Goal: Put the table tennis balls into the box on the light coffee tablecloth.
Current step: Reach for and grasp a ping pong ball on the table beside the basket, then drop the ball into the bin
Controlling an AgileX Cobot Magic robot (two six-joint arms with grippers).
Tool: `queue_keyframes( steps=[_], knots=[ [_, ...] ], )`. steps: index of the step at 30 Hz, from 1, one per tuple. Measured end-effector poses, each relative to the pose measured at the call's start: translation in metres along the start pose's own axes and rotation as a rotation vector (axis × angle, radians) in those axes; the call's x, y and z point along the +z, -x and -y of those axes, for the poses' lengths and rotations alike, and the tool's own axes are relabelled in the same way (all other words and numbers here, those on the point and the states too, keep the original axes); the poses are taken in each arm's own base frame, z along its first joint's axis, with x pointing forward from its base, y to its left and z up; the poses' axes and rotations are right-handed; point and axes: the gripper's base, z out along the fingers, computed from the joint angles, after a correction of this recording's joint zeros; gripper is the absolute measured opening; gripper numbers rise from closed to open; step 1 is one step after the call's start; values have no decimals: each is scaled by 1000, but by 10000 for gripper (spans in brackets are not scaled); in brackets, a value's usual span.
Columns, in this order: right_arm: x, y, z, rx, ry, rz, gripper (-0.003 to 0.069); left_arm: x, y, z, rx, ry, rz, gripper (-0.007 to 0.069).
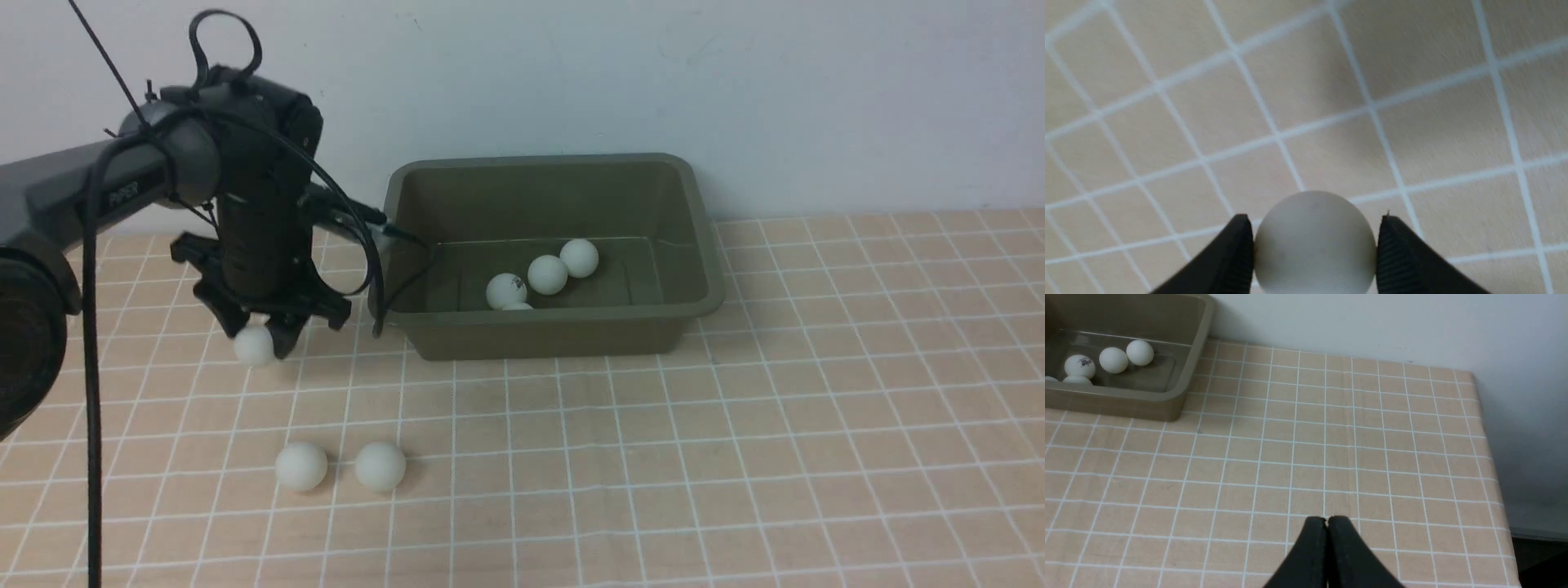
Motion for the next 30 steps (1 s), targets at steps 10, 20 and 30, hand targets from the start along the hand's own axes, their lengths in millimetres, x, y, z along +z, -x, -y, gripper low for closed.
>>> queue_keyframes(
  steps=[10,20,30],
  knots=[
    [0,0,0,-1,-3,0,-18,-80,35,27,-32,-248,278,311],
    [0,0,0,-2,-4,-1,-18,-78,45,78,51,-381,316,311],
    [0,0,0,-1,-3,-1,-18,-56,52,85,84,-376,294,311]
  ],
)
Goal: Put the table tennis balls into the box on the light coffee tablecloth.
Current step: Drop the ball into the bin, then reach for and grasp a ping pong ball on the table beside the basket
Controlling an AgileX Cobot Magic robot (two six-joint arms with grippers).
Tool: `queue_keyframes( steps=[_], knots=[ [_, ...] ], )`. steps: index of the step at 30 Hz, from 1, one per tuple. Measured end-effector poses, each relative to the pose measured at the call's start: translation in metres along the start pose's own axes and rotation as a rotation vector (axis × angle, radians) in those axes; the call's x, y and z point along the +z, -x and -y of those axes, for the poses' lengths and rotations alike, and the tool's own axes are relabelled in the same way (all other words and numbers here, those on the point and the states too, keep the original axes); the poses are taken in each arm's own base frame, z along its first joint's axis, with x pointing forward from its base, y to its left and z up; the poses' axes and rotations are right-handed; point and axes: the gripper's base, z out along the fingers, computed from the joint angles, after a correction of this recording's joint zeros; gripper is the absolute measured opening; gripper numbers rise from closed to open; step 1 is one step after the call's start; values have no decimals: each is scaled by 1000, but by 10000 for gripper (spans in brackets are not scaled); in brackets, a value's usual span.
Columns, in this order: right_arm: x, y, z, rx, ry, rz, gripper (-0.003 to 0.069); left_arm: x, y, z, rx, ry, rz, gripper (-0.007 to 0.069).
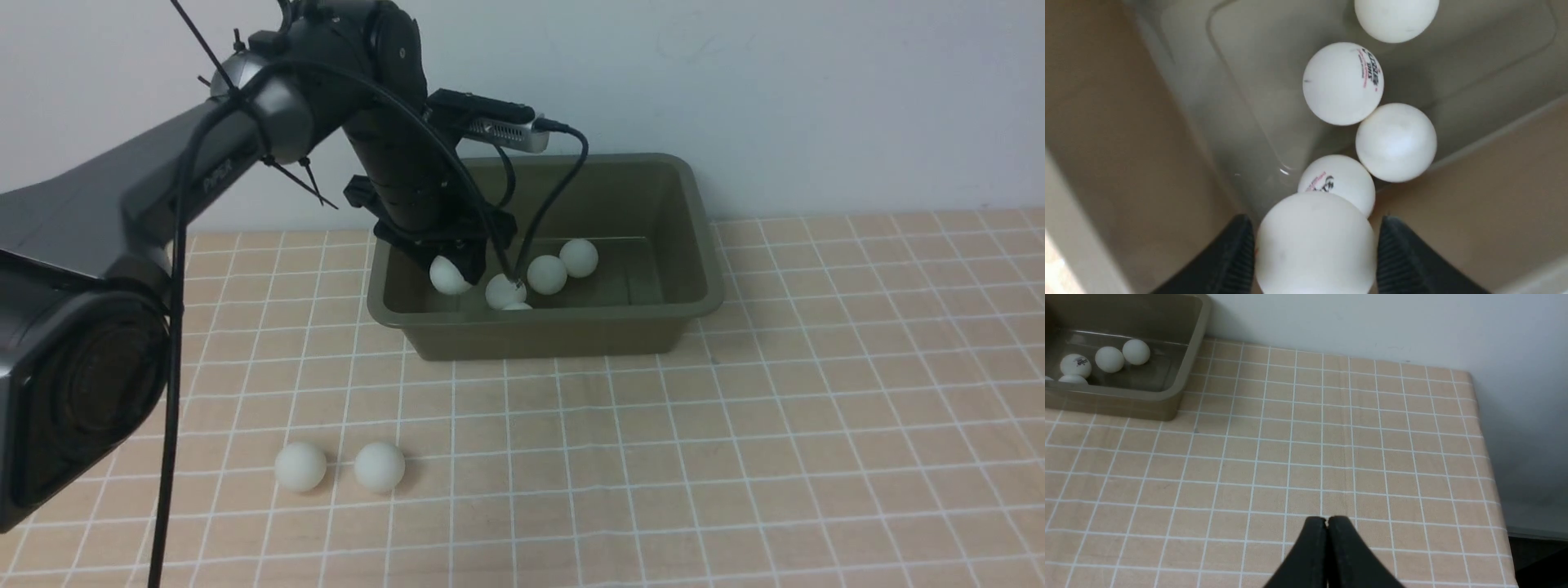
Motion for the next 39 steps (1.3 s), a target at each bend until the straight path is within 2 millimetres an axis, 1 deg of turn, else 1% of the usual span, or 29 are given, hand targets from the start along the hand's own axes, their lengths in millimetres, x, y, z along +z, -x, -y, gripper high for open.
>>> queue_keyframes(
  steps=[4,6,9,12,14,16,18,21,24,25,26,28,29,30,31,32,34,35,36,37,38,39],
  knots=[
    [0,0,0,0,0,0,-18,4,1,0,2,1,8,317],
    [0,0,0,0,0,0,-18,5,1,-1,2,2,13,346],
    [0,0,0,0,0,0,-18,5,2,-1,3,2,15,410],
    [0,0,0,0,0,0,-18,5,0,-1,4,1,-1,442],
    [0,0,0,0,0,0,-18,4,-2,0,4,-1,-23,446],
    [0,0,0,0,0,0,-18,-2,-3,1,7,-5,-49,446],
    [0,0,0,-6,0,0,-18,-15,0,2,13,1,-28,446],
    [0,0,0,-19,0,0,-18,-50,4,4,30,25,45,446],
    [0,0,0,-23,0,0,-18,-96,1,7,42,58,128,445],
    [0,0,0,-23,0,0,-18,-99,1,7,43,61,133,445],
    [0,0,0,-23,0,0,-18,-126,-5,9,46,84,176,444],
    [0,0,0,-24,0,0,-18,-156,-17,11,45,109,216,430],
    [0,0,0,-25,0,0,-18,-165,-24,12,41,117,217,423],
    [0,0,0,-27,0,0,-18,-182,-35,14,39,129,234,413],
    [0,0,0,-27,0,-1,-18,-188,-44,15,38,135,227,406],
    [1,-1,0,-27,0,-3,-18,-200,-55,17,37,136,237,398],
    [2,-2,0,-28,1,-9,-18,-213,-80,19,36,152,223,386],
    [2,-2,0,-28,1,-9,-18,-211,-83,19,36,153,208,384],
    [4,-3,-1,-28,2,-18,-18,-219,-100,20,37,162,202,382],
    [8,-5,-1,-29,3,-32,-18,-219,-116,20,37,169,178,382],
    [8,-6,-1,-29,4,-34,-18,-215,-119,20,36,168,162,382],
    [12,-8,-2,-30,7,-49,-18,-214,-135,21,35,171,138,382]
  ],
)
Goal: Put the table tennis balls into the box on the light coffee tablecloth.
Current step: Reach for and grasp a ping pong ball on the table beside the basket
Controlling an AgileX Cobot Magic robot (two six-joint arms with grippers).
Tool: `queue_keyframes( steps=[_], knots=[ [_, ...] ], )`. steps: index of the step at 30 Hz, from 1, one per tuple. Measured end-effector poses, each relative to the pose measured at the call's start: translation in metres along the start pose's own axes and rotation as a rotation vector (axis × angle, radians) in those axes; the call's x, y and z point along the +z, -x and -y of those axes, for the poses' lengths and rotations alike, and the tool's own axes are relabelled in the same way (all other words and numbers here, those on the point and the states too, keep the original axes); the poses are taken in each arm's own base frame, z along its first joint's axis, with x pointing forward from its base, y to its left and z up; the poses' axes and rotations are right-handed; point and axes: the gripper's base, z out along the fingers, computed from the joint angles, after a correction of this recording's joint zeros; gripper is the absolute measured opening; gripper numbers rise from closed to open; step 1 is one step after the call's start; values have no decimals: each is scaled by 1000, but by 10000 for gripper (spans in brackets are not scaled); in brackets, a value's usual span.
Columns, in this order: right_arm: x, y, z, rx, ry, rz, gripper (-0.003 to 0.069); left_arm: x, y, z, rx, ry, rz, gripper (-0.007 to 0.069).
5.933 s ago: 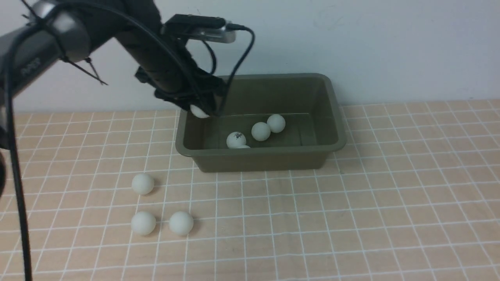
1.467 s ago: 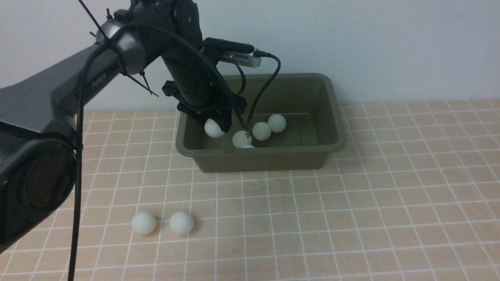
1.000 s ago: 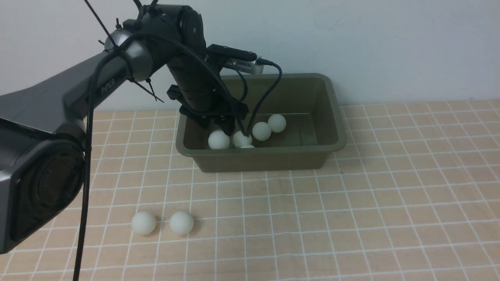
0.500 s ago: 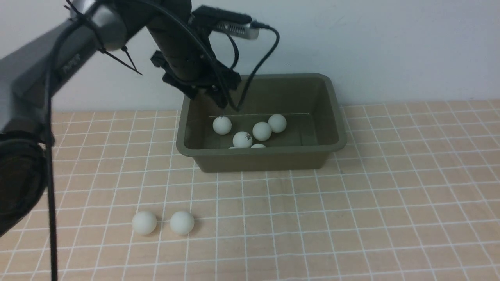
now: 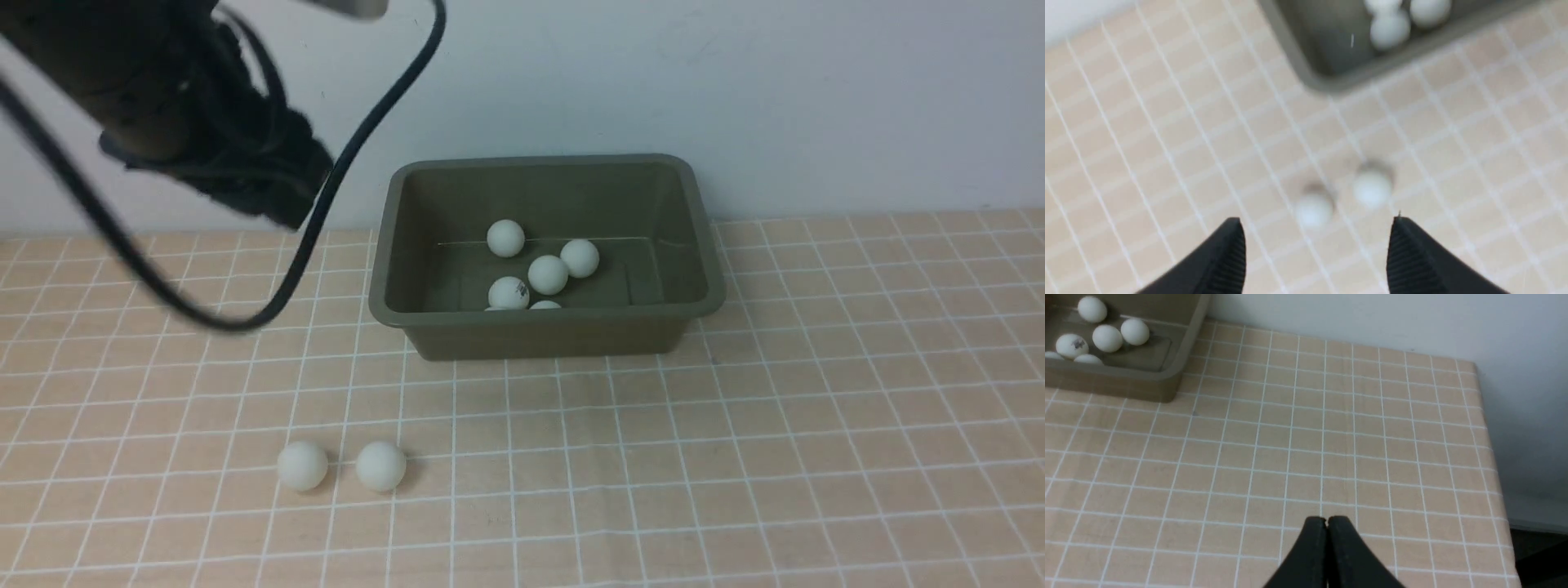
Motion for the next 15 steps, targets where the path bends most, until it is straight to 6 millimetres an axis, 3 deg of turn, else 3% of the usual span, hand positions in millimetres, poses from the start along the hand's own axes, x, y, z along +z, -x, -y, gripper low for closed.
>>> queue_keyframes(
  steps=[2,4,7,11,15],
  knots=[
    [5,-4,-1,0,8,-22,-18,10,-22,3,3,-3,-49,382],
    [8,-6,-3,2,17,-34,-18,19,-30,4,5,-4,-51,382],
    [10,-7,-5,14,45,-42,-18,53,-44,7,-6,-7,-66,382],
    [10,-7,-8,5,69,-40,-18,83,-48,2,-69,1,-77,382],
    [10,-7,-11,-21,108,-35,-18,126,-51,-22,-240,29,-130,382]
  ],
)
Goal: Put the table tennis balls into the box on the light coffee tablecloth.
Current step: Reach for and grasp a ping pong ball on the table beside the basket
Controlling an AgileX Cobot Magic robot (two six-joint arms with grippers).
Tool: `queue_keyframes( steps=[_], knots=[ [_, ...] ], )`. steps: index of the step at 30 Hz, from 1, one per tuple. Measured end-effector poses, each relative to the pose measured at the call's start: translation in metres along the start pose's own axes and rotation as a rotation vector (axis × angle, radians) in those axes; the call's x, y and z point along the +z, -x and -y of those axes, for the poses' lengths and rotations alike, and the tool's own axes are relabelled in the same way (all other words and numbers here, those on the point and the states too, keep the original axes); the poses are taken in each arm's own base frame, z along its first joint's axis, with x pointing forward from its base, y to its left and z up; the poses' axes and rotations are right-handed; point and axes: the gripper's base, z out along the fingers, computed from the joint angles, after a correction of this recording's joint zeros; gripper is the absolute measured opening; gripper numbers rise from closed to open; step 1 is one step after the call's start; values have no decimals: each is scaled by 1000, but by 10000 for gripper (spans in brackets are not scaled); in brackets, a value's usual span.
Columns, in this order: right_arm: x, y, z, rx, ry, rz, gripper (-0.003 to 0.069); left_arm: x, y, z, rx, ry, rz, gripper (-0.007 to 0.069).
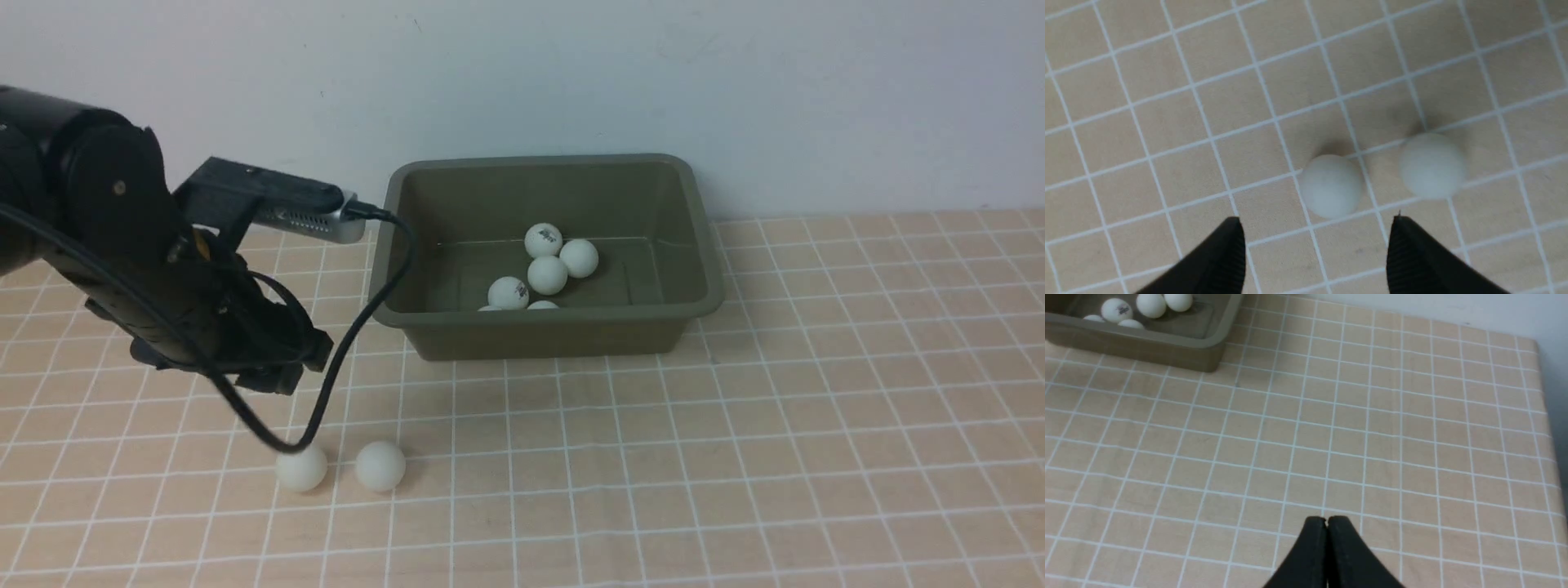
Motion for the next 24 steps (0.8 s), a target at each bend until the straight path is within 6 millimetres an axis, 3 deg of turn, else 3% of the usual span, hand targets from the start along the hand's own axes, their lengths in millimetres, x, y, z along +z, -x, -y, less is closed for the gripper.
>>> queue_keyframes(
  steps=[5,10,24],
  knots=[
    [0,0,-2,-1,21,2,-18,39,1,-16,-141,-28,-101,382],
    [0,1,-2,-3,21,8,-18,68,1,-9,-170,-99,-166,382],
    [0,1,-2,-5,20,10,-18,89,2,-6,-179,-130,-174,382]
  ],
)
